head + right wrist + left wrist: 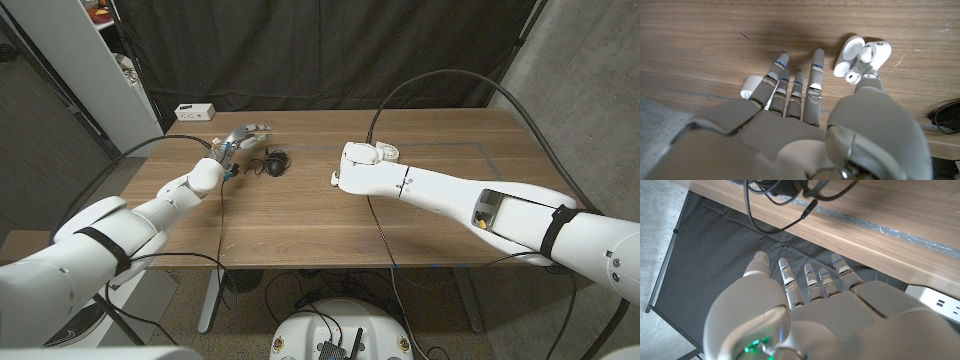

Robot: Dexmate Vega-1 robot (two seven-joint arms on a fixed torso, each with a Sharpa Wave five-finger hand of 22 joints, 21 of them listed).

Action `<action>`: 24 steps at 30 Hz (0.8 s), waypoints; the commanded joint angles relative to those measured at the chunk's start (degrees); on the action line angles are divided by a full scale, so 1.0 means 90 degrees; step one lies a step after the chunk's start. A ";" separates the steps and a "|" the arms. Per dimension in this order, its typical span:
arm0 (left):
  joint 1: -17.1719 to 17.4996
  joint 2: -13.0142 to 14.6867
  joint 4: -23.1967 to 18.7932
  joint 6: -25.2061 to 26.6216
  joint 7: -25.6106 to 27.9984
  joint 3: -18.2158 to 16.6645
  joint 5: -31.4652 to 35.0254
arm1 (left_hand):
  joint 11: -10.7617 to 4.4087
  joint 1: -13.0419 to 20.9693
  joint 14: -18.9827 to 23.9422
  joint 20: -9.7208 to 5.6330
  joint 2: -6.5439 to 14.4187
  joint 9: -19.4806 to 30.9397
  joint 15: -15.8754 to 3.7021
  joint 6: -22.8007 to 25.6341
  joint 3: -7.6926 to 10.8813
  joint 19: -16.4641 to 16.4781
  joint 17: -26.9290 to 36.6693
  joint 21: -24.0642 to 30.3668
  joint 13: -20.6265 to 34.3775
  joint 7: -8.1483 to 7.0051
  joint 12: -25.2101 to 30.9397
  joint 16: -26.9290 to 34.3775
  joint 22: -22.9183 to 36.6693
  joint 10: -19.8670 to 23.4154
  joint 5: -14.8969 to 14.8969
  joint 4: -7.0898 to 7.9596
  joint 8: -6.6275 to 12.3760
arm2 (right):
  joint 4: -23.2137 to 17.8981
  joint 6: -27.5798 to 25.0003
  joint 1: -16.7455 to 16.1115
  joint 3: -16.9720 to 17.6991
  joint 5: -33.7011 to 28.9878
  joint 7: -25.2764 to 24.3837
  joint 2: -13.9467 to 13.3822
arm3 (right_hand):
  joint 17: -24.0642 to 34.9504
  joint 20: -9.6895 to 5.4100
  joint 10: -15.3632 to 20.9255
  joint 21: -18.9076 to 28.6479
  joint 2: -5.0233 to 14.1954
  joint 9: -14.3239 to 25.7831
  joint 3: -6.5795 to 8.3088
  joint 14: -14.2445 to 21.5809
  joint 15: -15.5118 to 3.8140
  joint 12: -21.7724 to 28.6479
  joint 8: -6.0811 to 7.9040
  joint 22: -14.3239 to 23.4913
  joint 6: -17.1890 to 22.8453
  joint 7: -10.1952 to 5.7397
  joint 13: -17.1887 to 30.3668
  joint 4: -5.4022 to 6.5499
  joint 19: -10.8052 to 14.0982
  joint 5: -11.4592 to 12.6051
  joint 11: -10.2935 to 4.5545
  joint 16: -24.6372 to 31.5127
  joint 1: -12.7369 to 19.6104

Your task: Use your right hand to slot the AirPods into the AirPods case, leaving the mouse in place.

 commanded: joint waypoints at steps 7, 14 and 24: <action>-0.0153 -0.0128 0.0290 -0.0013 -0.0012 0.0173 -0.0111 | -0.0018 0.0023 0.0046 0.0031 0.0002 0.0011 -0.0231 0.0004 -0.0001 0.0003 0.0011 0.0030 0.0030 0.0005 -0.0019 -0.0028 0.0008 0.0009 -0.0018 -0.0017 0.0021 | 0.0283 0.0241 0.0308 -0.0169 0.1322 -0.0818 0.0049 | -0.0031 0.0029 0.0114 0.0021 0.0069 0.0035 0.0070 0.0124 -0.0018 0.0031 0.0002 0.0026 0.0114 -0.0025 -0.0024 -0.0100 0.0042 0.0065 0.0005 0.0007 0.0121; -0.0169 -0.0143 0.0314 -0.0003 -0.0022 0.0219 -0.0137 | -0.0008 0.0025 0.0045 0.0029 0.0001 0.0011 -0.0234 0.0009 -0.0001 -0.0005 0.0011 0.0028 0.0031 0.0010 -0.0016 -0.0029 0.0008 0.0016 -0.0019 -0.0020 0.0021 | 0.0149 0.0477 0.0274 -0.0226 0.1572 -0.1200 -0.0031 | -0.0110 -0.0101 0.0272 0.0085 0.0193 0.0129 0.0361 0.0319 -0.0198 0.0052 0.0105 0.0034 0.0318 -0.0179 -0.0090 -0.0528 0.0228 0.0106 -0.0091 0.0011 0.0755; -0.0091 -0.0128 0.0288 -0.0053 0.0003 0.0203 -0.0205 | -0.0029 0.0032 0.0038 0.0012 -0.0014 0.0007 -0.0223 0.0026 -0.0005 -0.0011 0.0010 0.0026 0.0028 0.0002 -0.0017 -0.0032 0.0008 0.0016 -0.0026 -0.0031 0.0023 | 0.0069 0.0595 0.0265 -0.0312 0.1735 -0.1555 -0.0051 | -0.0149 -0.0287 0.0482 0.0179 0.0215 0.0493 0.0746 0.0584 -0.0486 0.0098 0.0375 0.0043 0.0510 -0.0492 -0.0107 -0.0999 0.0519 0.0109 -0.0236 0.0065 0.1775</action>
